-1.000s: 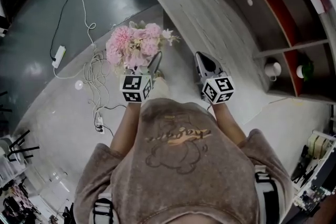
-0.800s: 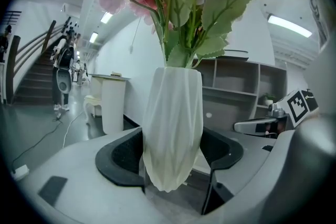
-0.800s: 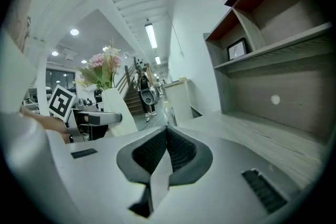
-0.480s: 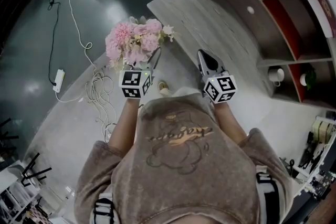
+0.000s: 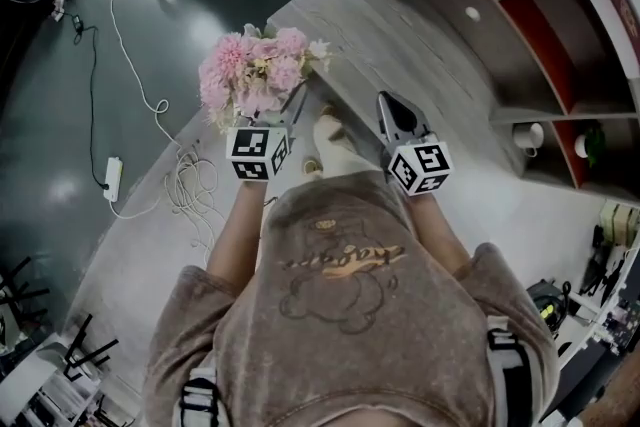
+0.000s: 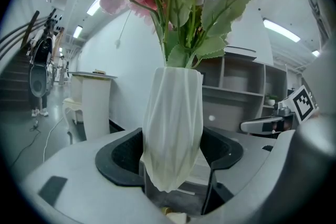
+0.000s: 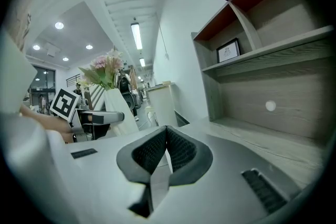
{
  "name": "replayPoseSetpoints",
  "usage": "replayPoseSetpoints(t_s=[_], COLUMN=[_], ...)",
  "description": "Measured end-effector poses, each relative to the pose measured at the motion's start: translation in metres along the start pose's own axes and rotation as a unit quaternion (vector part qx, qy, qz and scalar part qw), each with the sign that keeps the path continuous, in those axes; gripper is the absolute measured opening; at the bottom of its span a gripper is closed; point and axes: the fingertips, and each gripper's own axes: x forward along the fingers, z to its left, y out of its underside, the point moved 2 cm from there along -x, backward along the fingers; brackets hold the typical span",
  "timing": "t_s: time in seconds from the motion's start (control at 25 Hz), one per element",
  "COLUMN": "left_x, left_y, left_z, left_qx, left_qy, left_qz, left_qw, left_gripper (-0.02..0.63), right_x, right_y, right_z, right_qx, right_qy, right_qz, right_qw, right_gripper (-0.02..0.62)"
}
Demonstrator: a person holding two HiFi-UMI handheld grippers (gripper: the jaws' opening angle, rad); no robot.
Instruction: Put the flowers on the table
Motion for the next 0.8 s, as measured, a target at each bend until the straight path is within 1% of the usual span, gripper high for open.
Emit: replayPoseSetpoints(t_s=[0.32,0.8], left_x=[0.051,0.128], left_y=[-0.010,-0.015], left_z=[0.018,0.045], left_qx=[0.012,0.017], left_qy=[0.029,0.050], left_qz=[0.002,0.002], left_qw=[0.9995,0.9986], left_gripper=[0.350,0.350], right_x=[0.036,0.088], right_y=[-0.006,-0.016], right_z=[-0.022,-0.053], right_qx=[0.007,0.012], right_qy=[0.019,0.018], right_qz=[-0.007,0.005], right_qw=[1.000,1.000], right_gripper=[0.000,0.000])
